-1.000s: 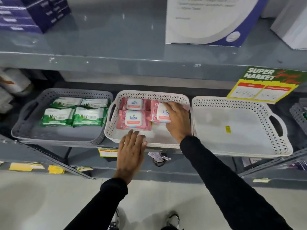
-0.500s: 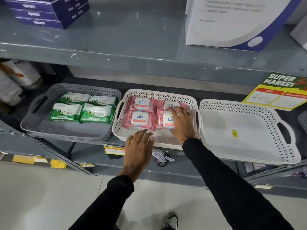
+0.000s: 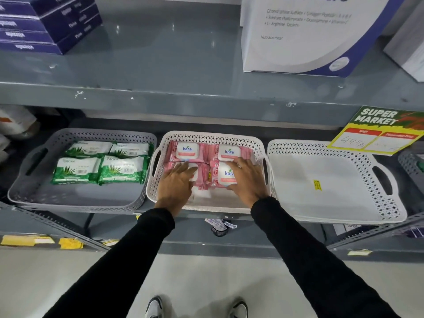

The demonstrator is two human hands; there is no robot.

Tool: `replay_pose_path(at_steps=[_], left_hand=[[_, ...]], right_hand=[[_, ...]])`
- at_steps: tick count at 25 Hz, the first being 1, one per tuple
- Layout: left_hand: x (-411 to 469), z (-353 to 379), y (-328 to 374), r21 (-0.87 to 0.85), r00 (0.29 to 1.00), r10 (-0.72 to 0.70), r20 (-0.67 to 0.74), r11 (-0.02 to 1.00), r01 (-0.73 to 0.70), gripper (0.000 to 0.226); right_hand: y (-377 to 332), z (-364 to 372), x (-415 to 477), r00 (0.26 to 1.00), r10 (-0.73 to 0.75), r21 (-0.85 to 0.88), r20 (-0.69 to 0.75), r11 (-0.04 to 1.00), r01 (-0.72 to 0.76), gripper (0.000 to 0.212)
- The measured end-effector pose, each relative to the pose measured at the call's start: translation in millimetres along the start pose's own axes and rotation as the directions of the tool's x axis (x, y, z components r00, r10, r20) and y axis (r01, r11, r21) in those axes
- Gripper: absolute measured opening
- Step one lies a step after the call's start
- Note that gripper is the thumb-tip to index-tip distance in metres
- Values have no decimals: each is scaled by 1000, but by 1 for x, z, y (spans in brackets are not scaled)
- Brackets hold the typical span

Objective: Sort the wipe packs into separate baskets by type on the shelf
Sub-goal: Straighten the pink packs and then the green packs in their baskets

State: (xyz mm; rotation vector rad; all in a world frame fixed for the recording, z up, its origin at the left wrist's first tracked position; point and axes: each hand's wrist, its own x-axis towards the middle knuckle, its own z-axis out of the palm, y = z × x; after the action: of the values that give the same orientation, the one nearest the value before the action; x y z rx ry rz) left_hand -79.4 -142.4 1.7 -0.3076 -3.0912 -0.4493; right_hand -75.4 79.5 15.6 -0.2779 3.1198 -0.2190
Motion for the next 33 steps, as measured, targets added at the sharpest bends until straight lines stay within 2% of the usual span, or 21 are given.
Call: replay_pose_path(at_steps=[5, 7, 11, 14, 17, 23, 33], left_hand=[[1, 8, -2, -111, 1000, -10, -27, 994, 7, 48], [6, 4, -5, -129, 1000, 18, -21, 991, -21, 44], [29, -1, -12, -155, 995, 47, -92, 986, -61, 45], [56, 1, -15, -139, 989, 79, -123, 986, -96, 48], [68, 21, -22, -144, 988, 135, -80, 979, -146, 56], [70, 47, -31, -102, 984, 114, -136, 986, -129, 56], [69, 35, -22, -129, 987, 152, -58, 979, -158, 54]], right_hand=[[0, 3, 1, 993, 9, 36, 117, 999, -14, 76], [0, 1, 4, 996, 16, 73, 82, 997, -22, 72], [-12, 3, 26, 994, 59, 140, -88, 989, -46, 57], [-15, 13, 52, 994, 100, 145, -48, 985, -93, 56], [-10, 37, 61, 990, 138, 117, -14, 984, -135, 57], [-7, 61, 63, 980, 151, 57, -130, 988, -145, 56], [-9, 57, 55, 982, 171, 74, -78, 984, -165, 57]])
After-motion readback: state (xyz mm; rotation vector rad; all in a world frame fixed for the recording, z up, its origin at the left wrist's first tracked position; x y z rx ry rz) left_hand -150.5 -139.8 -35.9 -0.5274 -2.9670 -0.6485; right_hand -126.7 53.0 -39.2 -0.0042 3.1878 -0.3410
